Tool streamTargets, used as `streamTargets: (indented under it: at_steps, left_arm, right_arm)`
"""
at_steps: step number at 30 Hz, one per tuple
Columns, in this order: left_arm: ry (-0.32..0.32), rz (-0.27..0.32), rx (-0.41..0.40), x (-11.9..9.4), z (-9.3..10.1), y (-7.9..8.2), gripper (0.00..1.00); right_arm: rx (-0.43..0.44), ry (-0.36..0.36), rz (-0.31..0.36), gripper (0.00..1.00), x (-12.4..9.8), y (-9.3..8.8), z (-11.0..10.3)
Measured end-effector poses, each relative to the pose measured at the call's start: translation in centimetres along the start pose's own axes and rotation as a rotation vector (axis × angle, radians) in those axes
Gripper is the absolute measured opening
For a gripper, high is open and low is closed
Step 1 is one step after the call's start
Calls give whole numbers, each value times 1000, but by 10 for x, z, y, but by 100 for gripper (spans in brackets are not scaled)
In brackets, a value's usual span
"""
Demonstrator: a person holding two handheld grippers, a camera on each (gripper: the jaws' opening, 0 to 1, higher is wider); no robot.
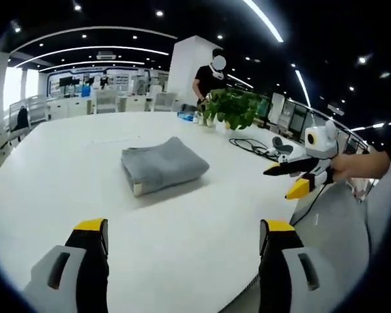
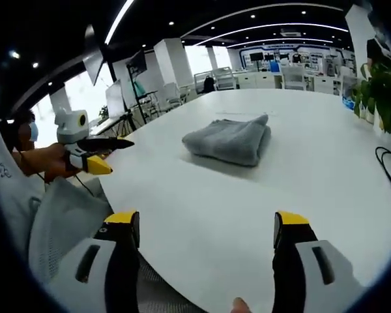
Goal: Fold the towel on the table until its edges align and the towel forms a compact rectangular stack.
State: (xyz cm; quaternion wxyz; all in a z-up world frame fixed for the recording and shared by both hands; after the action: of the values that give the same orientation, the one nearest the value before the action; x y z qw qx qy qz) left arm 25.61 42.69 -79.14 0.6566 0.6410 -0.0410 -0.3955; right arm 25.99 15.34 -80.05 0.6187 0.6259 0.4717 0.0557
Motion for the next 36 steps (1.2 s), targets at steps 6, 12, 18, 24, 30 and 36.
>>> streamTargets:
  at_steps: [6, 12, 18, 24, 30, 36]
  left_arm:
    - [-17, -9, 0, 0, 8, -4, 99]
    - [-19, -6, 0, -2, 7, -2, 99]
    - [-28, -16, 16, -5, 11, -4, 99]
    - [-24, -20, 6, -8, 13, -6, 99]
    - [-20, -14, 2, -11, 15, -5, 99]
    - [-19, -9, -2, -12, 16, -5, 99]
  right_arm:
    - [1, -15, 6, 84, -6, -2, -1]
    - [37, -29, 20, 83, -13, -6, 2]
    - [58, -53, 33, 82, -17, -7, 4]
    - [63, -48, 42, 80, -18, -5, 3]
    - [65, -37, 36, 80, -18, -8, 1]
    - [68, -32, 33, 79, -20, -9, -2]
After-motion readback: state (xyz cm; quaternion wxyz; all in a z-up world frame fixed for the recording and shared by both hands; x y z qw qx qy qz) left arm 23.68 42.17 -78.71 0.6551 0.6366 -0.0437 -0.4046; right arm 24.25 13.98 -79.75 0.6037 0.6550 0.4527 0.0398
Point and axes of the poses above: the point that each gripper's makers call its tool centre point, and the gripper's own axes: x roughly forward along the fingers, z roughly to its right, y roughly out of its top, the point moved 6 cm from there along -x, roughly backward along the fingers, and after that the axes turned 1 degree about -x, right-handed, at the moved point
